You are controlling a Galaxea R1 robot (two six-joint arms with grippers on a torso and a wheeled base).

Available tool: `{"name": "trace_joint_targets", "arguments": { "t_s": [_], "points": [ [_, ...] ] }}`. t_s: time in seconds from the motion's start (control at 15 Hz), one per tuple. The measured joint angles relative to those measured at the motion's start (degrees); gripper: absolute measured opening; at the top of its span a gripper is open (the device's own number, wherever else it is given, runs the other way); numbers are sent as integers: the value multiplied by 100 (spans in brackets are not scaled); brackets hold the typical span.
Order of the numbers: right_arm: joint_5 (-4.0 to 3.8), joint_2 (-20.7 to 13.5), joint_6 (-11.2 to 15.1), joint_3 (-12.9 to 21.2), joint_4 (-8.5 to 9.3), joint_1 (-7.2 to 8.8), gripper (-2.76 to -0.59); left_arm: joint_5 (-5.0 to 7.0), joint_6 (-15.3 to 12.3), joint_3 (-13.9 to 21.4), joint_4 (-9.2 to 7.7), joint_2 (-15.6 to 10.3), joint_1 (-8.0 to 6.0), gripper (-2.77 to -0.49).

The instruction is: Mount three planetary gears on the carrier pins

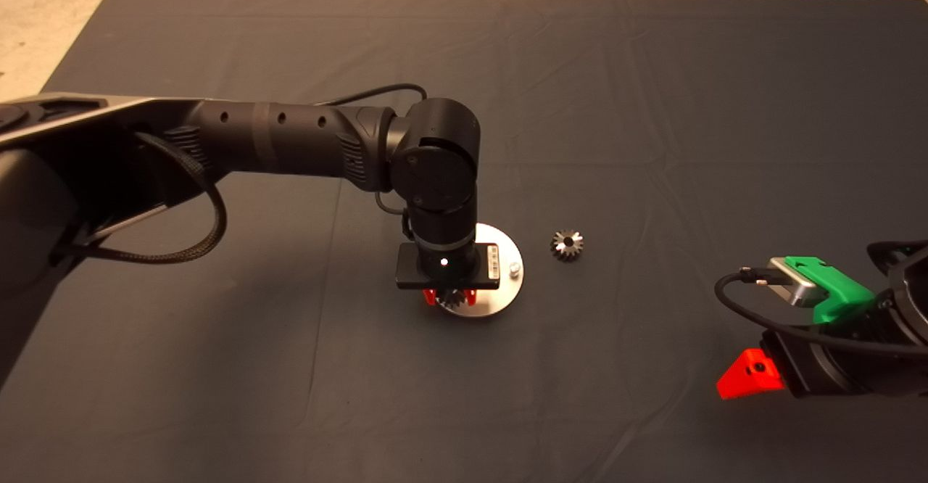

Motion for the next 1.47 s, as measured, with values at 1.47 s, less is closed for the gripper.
{"name": "trace_joint_targets", "arguments": {
  "t_s": [1.47],
  "points": [
    [0,0,-2,0,0,0,-61,4,4,50,-20,-270,0,-240]
  ]
}}
